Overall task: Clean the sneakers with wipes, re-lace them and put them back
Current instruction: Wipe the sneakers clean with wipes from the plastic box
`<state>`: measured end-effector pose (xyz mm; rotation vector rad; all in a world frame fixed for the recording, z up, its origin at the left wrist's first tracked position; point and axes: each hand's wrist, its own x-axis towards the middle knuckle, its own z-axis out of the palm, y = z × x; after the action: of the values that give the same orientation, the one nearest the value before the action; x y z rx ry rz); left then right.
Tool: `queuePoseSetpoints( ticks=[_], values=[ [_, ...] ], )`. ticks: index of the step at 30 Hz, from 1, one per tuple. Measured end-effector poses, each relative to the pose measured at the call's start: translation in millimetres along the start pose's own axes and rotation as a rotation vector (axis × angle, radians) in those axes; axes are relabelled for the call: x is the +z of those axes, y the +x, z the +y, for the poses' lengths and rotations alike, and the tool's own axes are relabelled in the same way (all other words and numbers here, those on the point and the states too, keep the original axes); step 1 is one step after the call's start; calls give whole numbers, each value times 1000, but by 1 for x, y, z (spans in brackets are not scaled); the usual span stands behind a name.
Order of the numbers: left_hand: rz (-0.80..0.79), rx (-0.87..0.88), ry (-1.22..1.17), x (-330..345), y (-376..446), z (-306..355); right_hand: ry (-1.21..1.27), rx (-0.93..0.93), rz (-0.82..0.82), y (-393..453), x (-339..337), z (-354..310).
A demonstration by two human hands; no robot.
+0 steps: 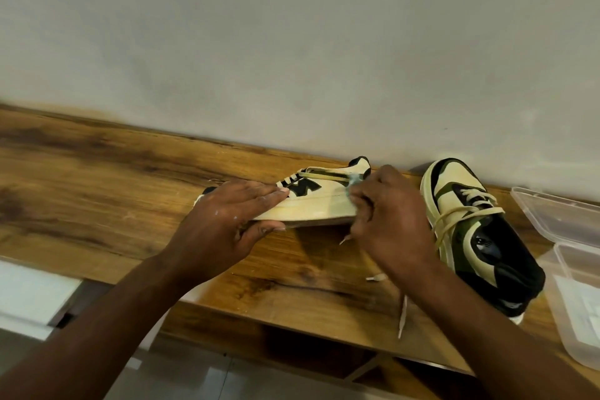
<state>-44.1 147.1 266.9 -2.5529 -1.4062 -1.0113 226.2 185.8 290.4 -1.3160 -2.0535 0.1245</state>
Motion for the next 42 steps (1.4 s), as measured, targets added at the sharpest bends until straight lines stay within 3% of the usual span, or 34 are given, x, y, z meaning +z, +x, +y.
queuePoseSetpoints(
  ticks=[4,12,20,25,28,36,42],
  values=[
    [12,-24,12,1,0,3,-25,113,48,5,-5,9],
    [8,-18,9,0,-1,4,64,-98,-4,-8,17,-27],
    [18,-50,-8,2,-1,2,44,131,104,6,-4,17],
    [19,-42,-9,2,0,4,51,-81,52,-11,18,-34],
    [8,-41,-12,0,-2,4,39,-146,7,-9,17,-27],
    [32,-49,-9,3,2,4,51,98,187,5,6,19],
    [34,-27,2,3,-1,6,130,-99,95,-4,28,-31]
  ],
)
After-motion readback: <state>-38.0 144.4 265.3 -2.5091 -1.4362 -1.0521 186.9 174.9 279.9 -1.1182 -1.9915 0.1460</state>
